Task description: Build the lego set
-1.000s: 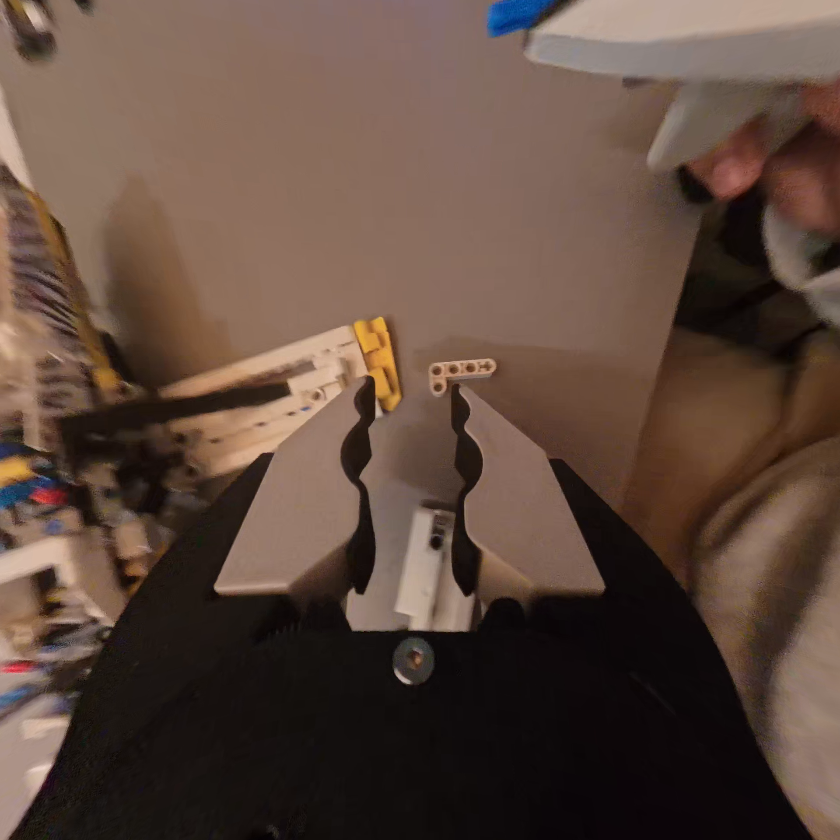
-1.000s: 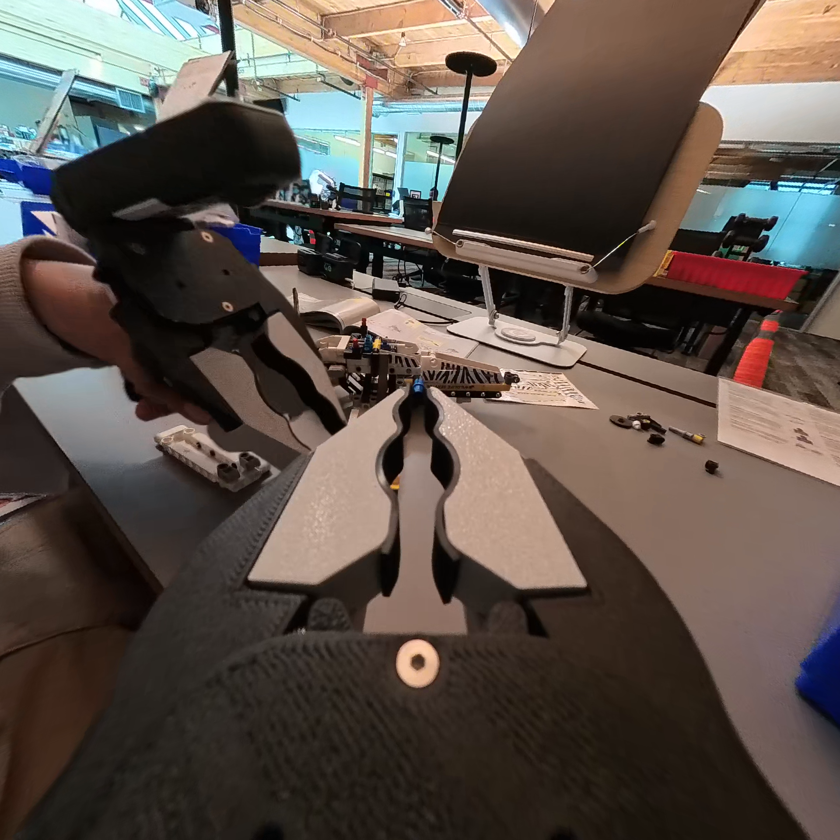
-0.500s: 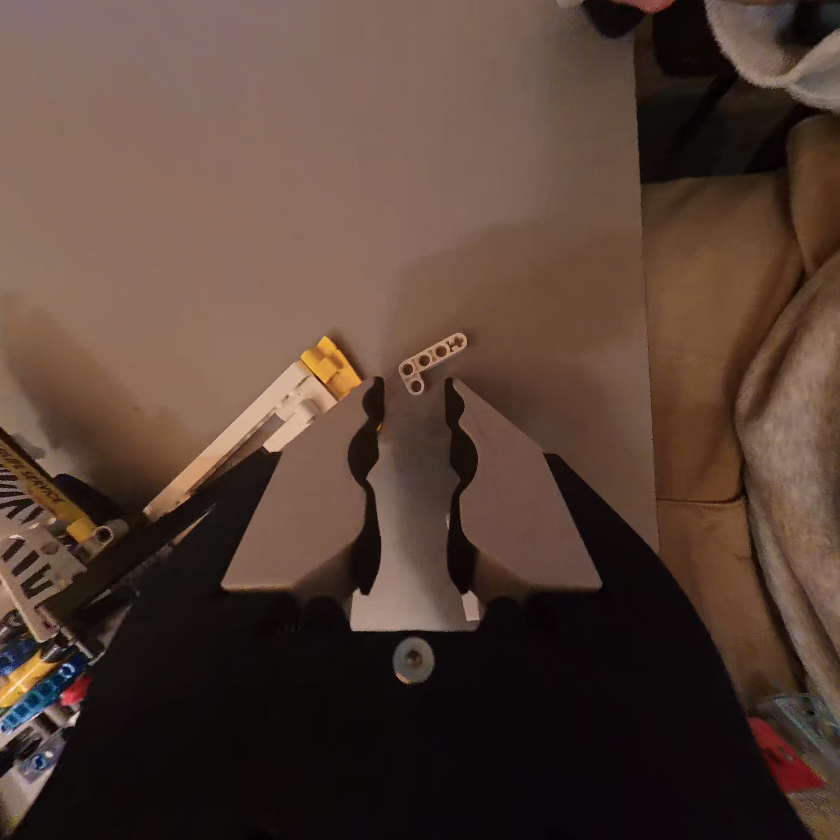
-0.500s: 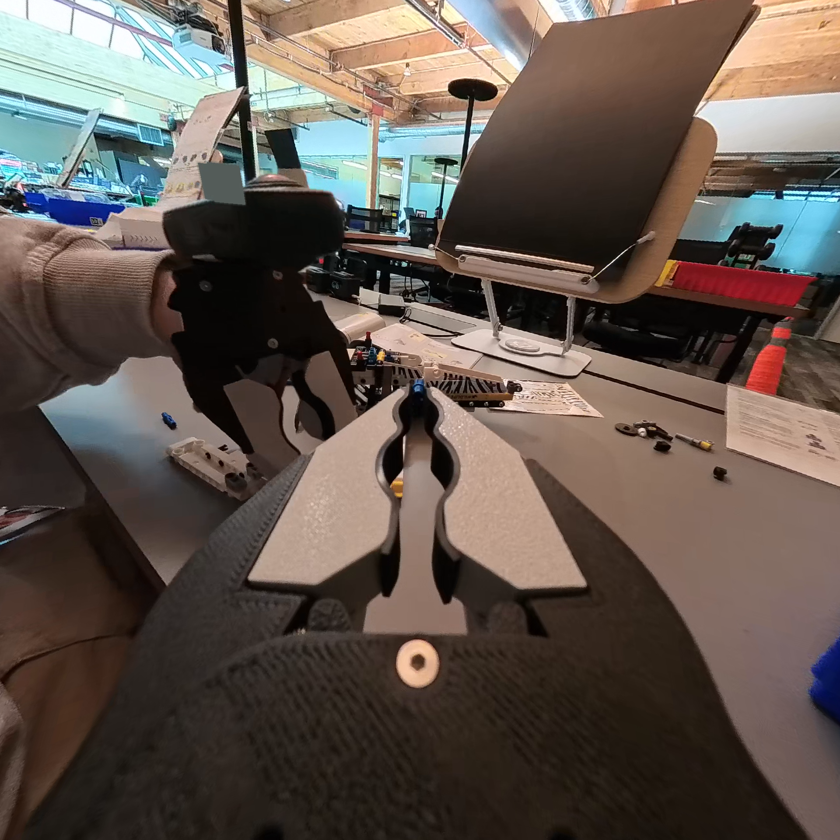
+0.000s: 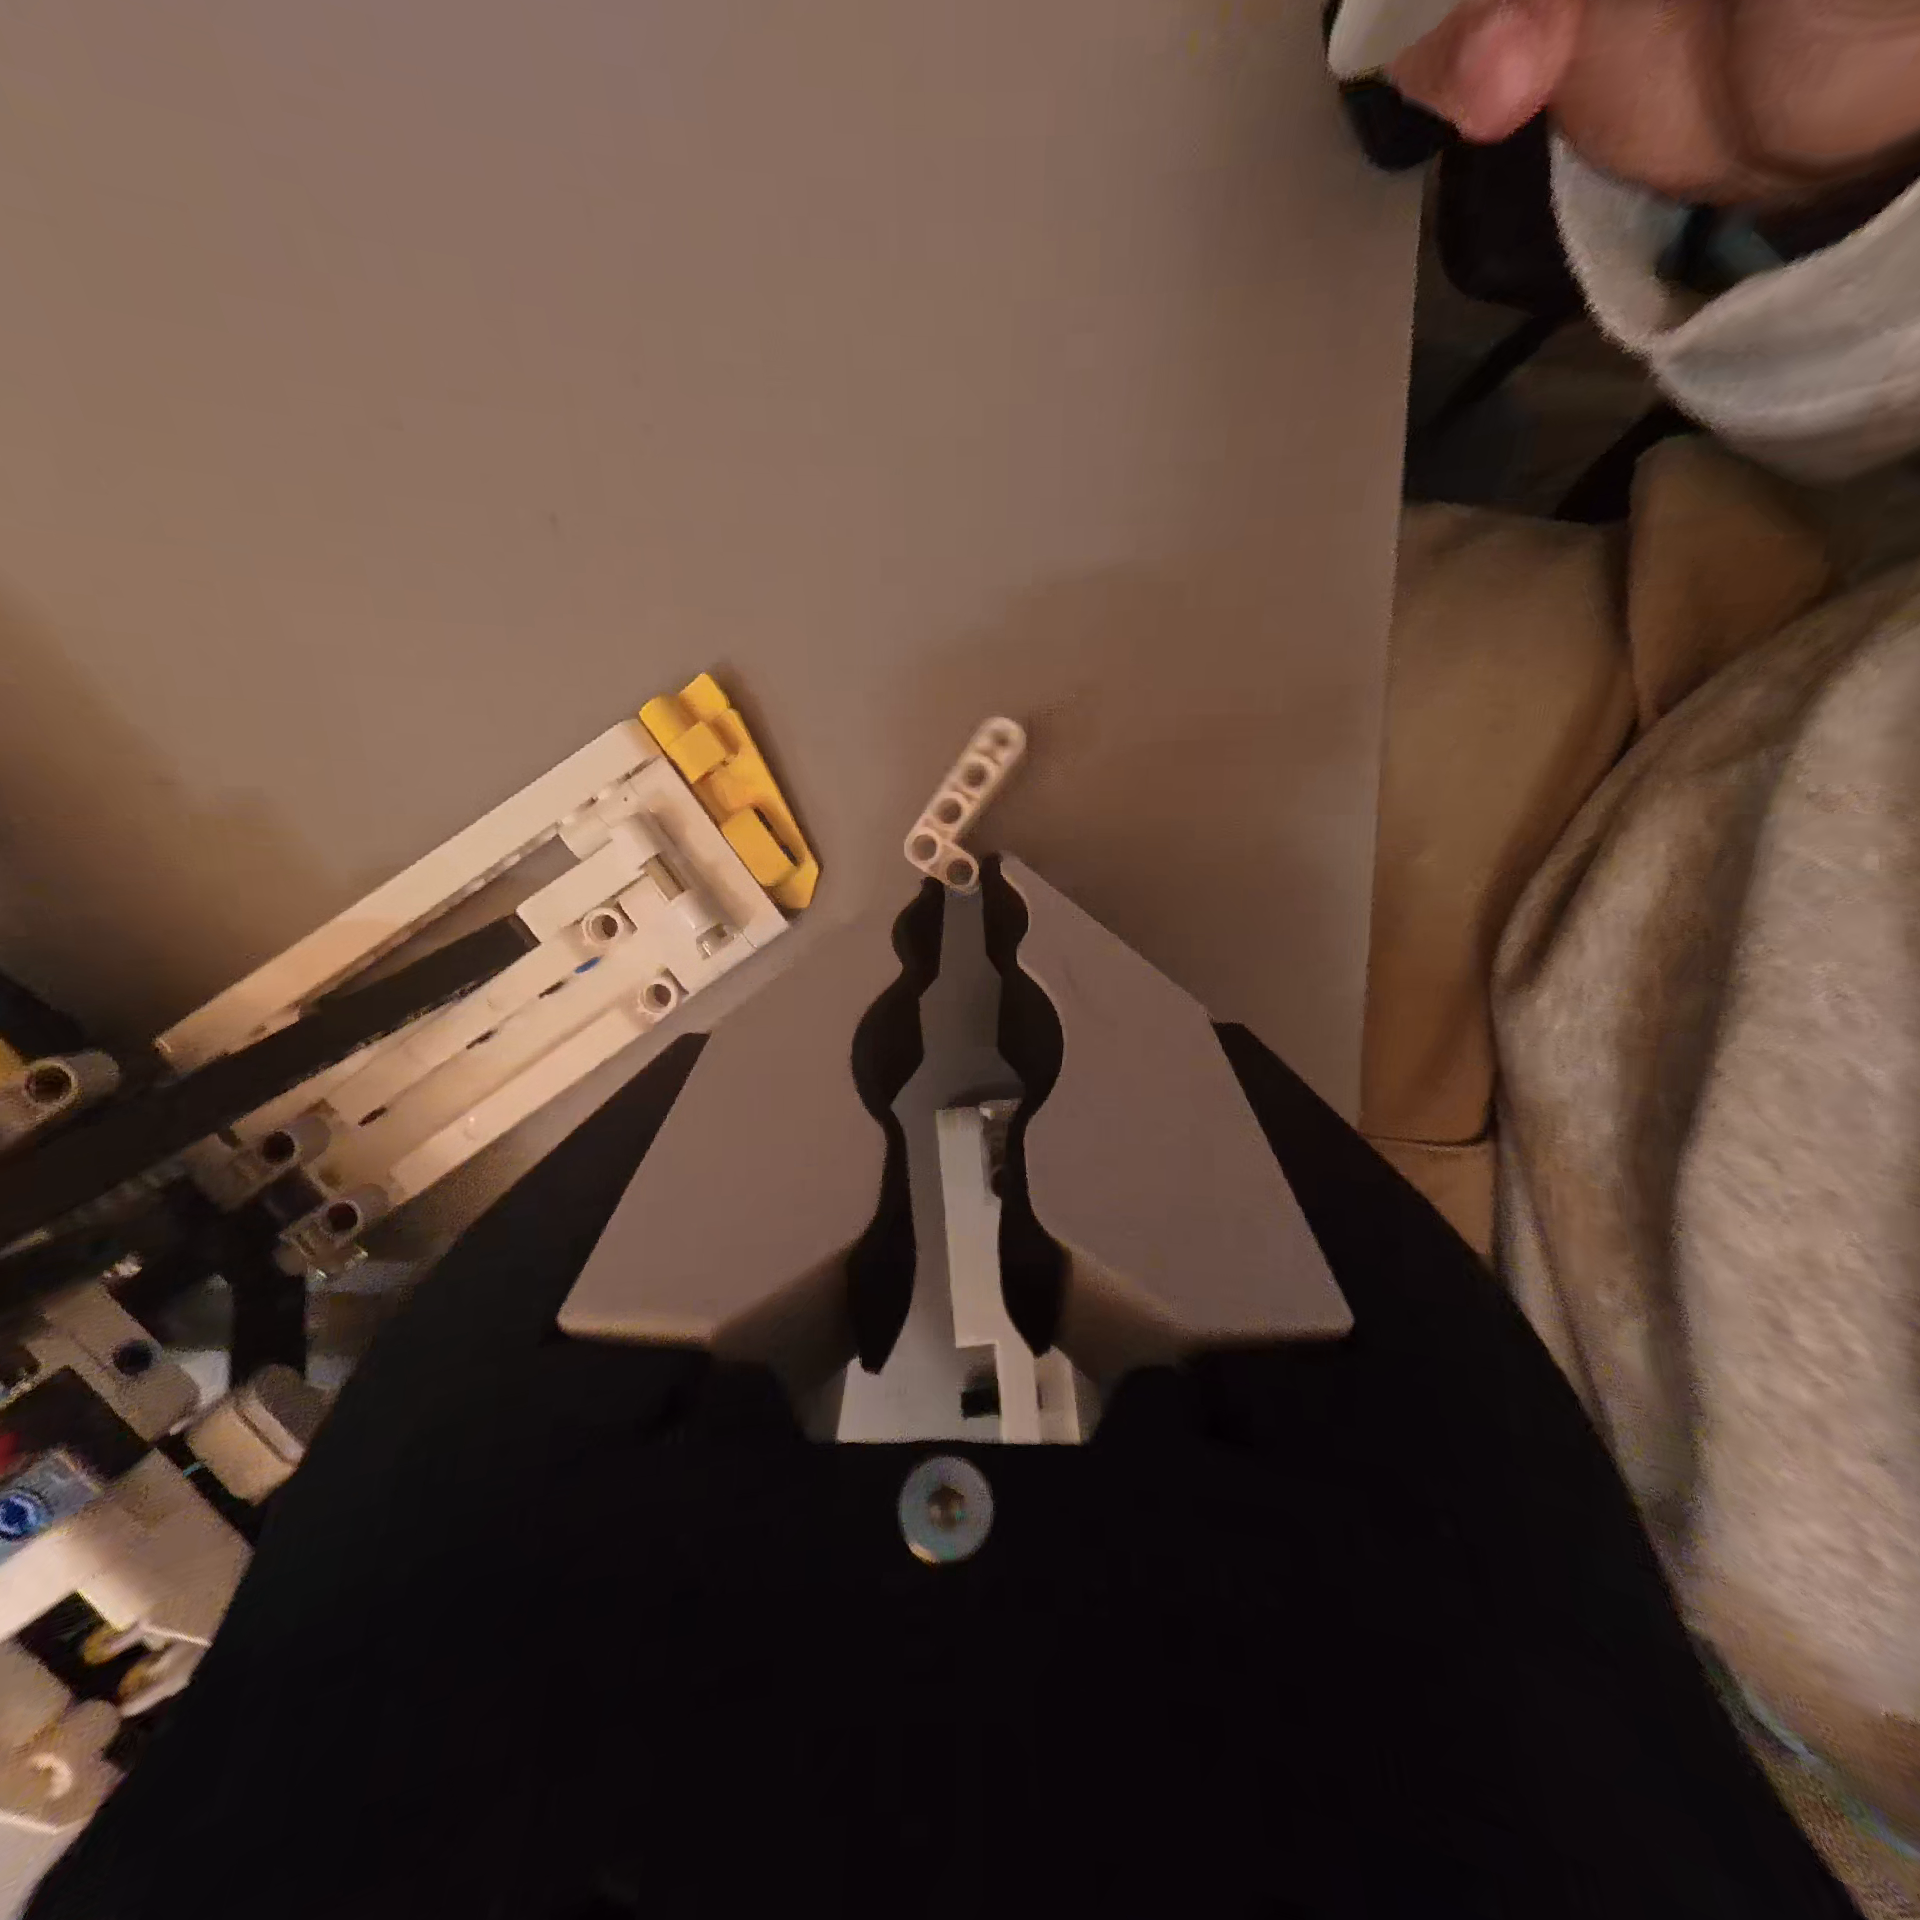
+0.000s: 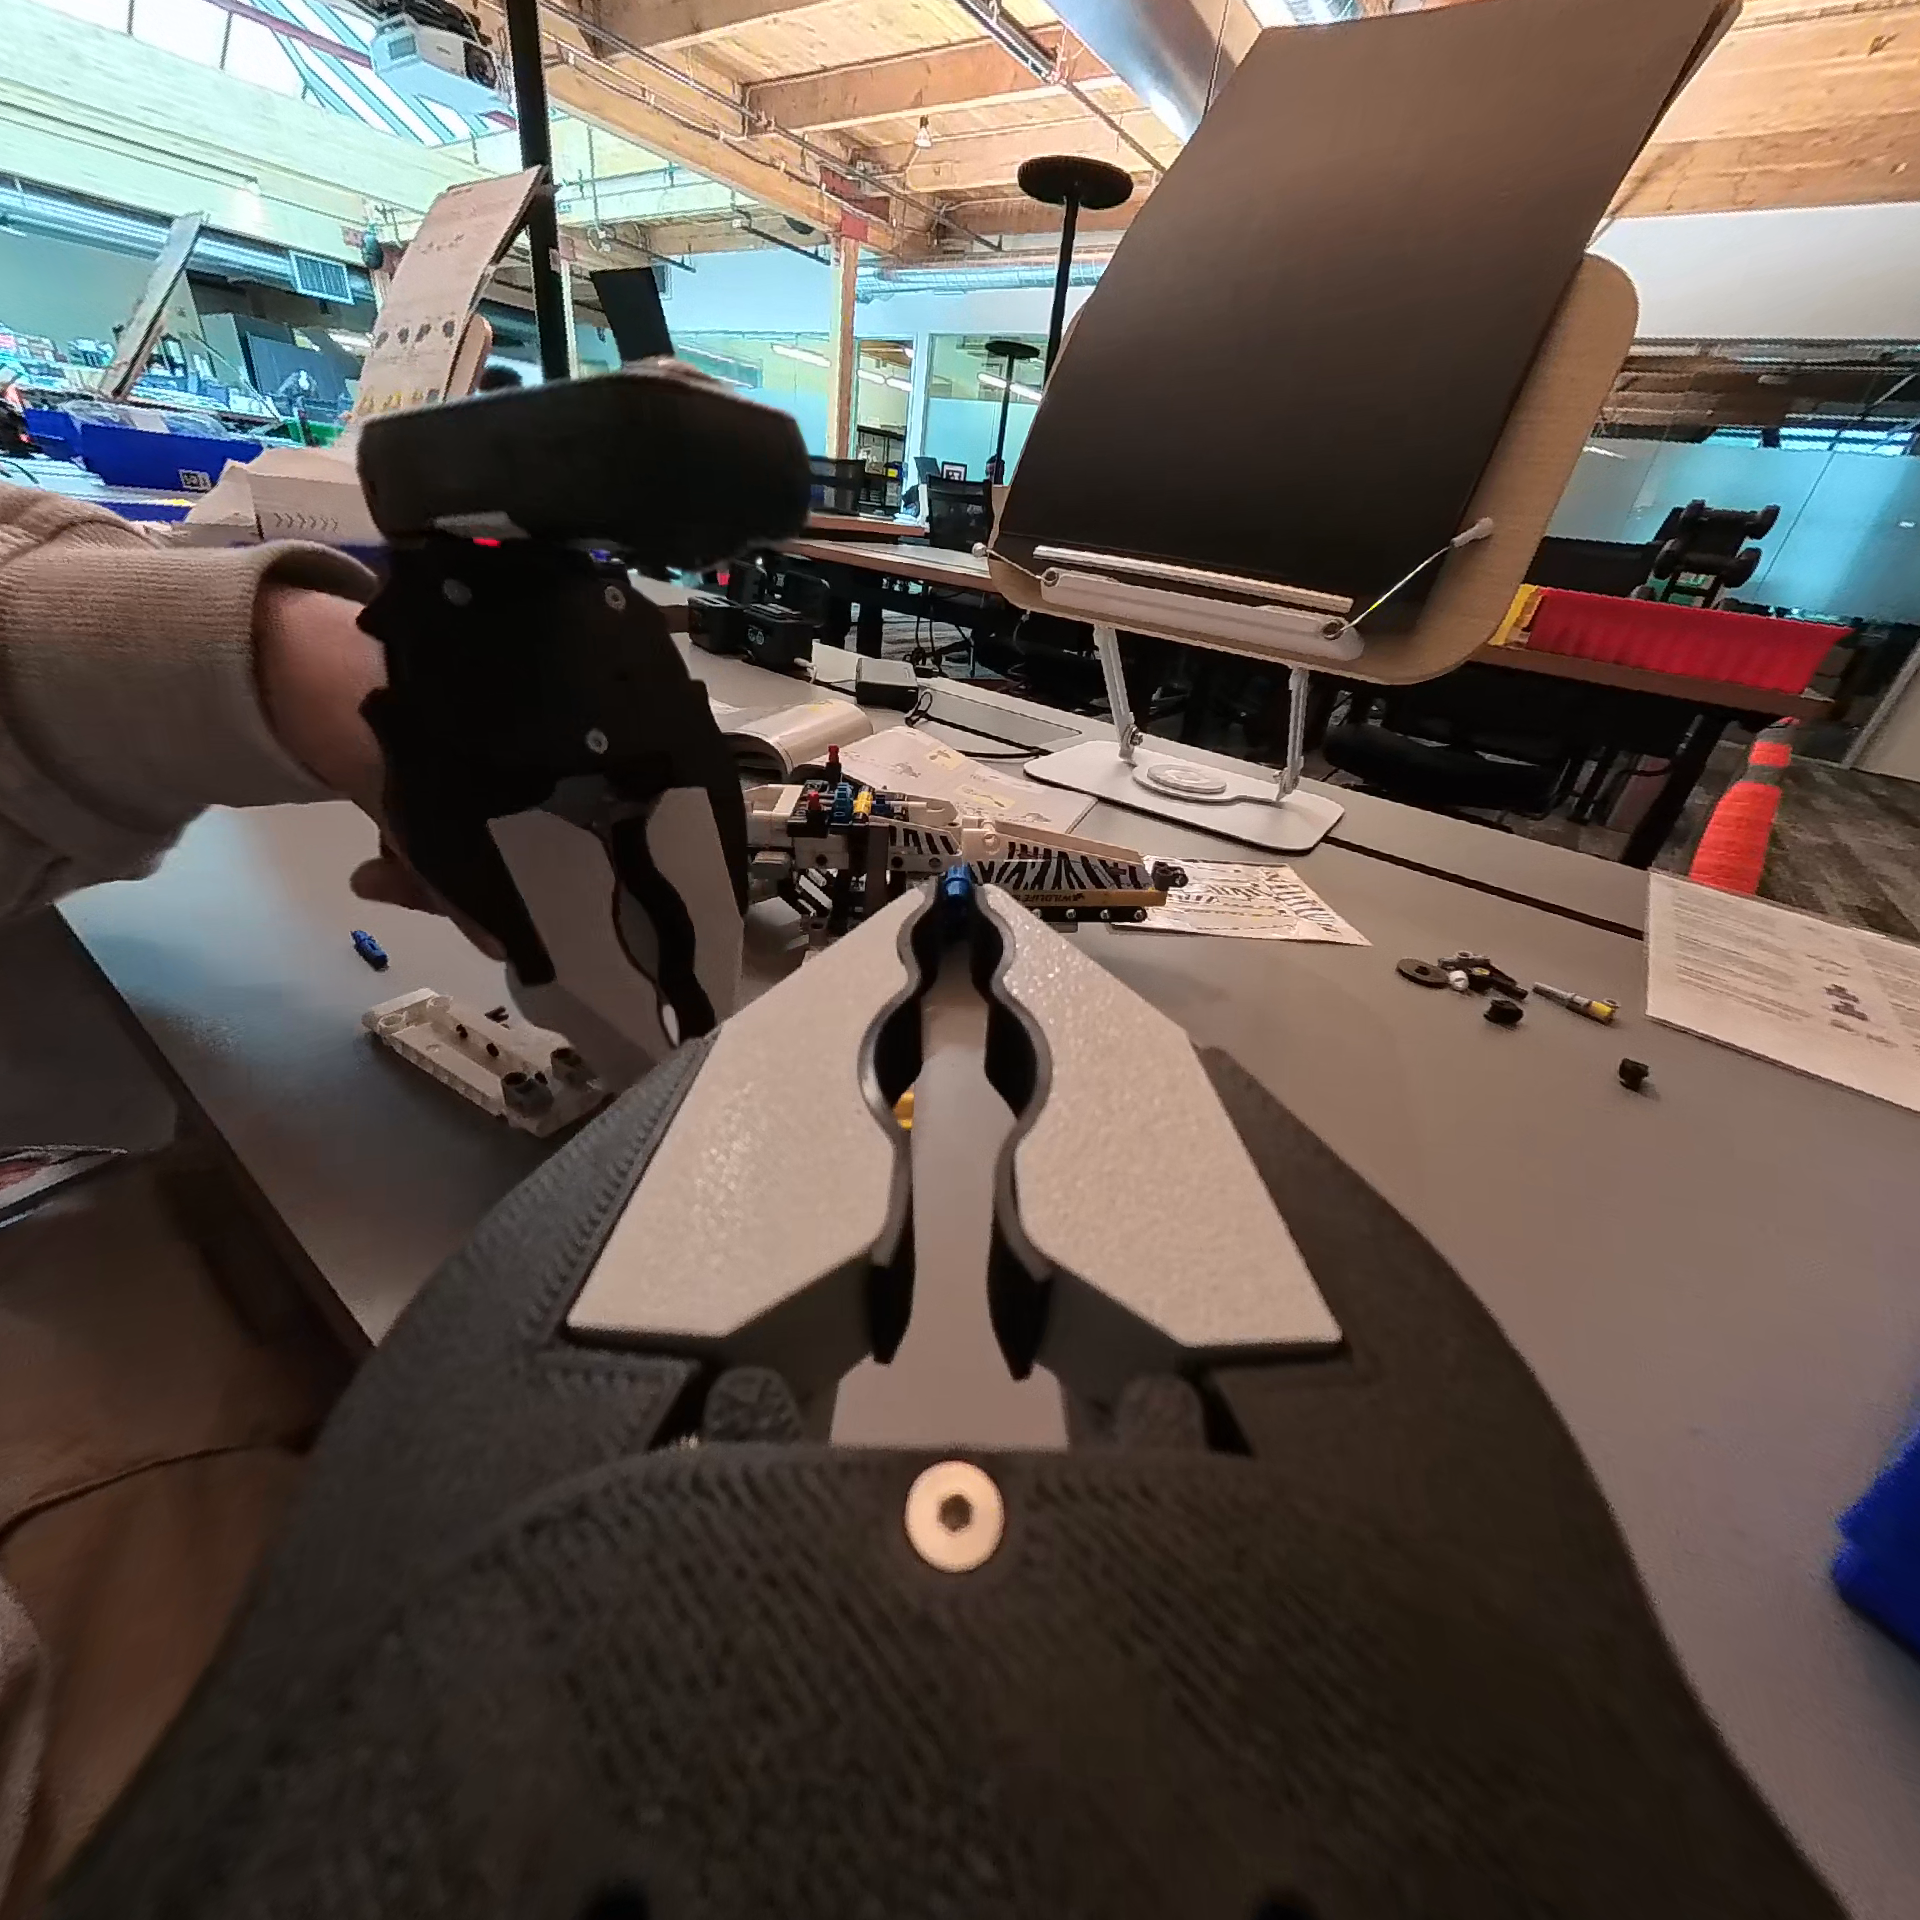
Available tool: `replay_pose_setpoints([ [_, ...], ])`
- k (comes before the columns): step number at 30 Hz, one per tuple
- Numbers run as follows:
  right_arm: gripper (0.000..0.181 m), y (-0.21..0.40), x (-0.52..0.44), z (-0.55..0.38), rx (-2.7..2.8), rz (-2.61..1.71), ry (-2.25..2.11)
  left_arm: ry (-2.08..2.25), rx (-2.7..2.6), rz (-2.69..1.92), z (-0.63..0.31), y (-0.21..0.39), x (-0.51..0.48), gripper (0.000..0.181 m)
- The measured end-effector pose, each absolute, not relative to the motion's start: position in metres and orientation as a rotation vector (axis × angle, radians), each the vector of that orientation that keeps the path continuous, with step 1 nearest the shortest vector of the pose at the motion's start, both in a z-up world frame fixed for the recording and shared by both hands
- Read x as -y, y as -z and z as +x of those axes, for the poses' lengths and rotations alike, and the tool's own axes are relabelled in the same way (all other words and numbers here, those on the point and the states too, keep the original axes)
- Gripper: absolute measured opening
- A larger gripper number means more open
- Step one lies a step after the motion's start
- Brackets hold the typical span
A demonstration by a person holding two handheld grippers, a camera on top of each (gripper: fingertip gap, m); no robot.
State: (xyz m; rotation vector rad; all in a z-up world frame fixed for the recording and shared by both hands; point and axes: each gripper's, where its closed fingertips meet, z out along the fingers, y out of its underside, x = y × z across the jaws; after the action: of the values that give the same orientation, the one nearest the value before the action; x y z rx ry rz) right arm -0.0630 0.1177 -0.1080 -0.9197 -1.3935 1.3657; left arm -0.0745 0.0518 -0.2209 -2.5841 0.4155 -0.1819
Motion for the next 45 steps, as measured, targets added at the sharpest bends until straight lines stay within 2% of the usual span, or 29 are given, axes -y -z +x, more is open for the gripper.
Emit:
replay_pose_setpoints([
  [1, 0.002, 0.108, -0.117, -0.063, 1.396, -0.920, -1.363, 0.227, -0.376, -2.573, -0.074, 0.217, -0.052, 0.000],
  [6, 0.002, 0.109, -0.117, -0.064, 1.402, -0.919, -1.361, 0.375, -0.190, -2.547, -0.085, 0.211, -0.051, 0.000],
  [20, 0.002, 0.106, -0.119, -0.062, 1.382, -0.919, -1.396, 0.243, -0.076, -2.481, -0.071, 0.203, -0.051, 0.000],
  [36, 0.002, 0.104, -0.123, -0.063, 1.347, -0.938, -1.408, 0.228, 0.001, -2.436, -0.035, 0.213, -0.060, 0.032],
  [45, 0.002, 0.105, -0.121, -0.063, 1.356, -0.928, -1.404, 0.116, -0.022, -2.461, -0.035, 0.222, -0.073, 0.033],
])
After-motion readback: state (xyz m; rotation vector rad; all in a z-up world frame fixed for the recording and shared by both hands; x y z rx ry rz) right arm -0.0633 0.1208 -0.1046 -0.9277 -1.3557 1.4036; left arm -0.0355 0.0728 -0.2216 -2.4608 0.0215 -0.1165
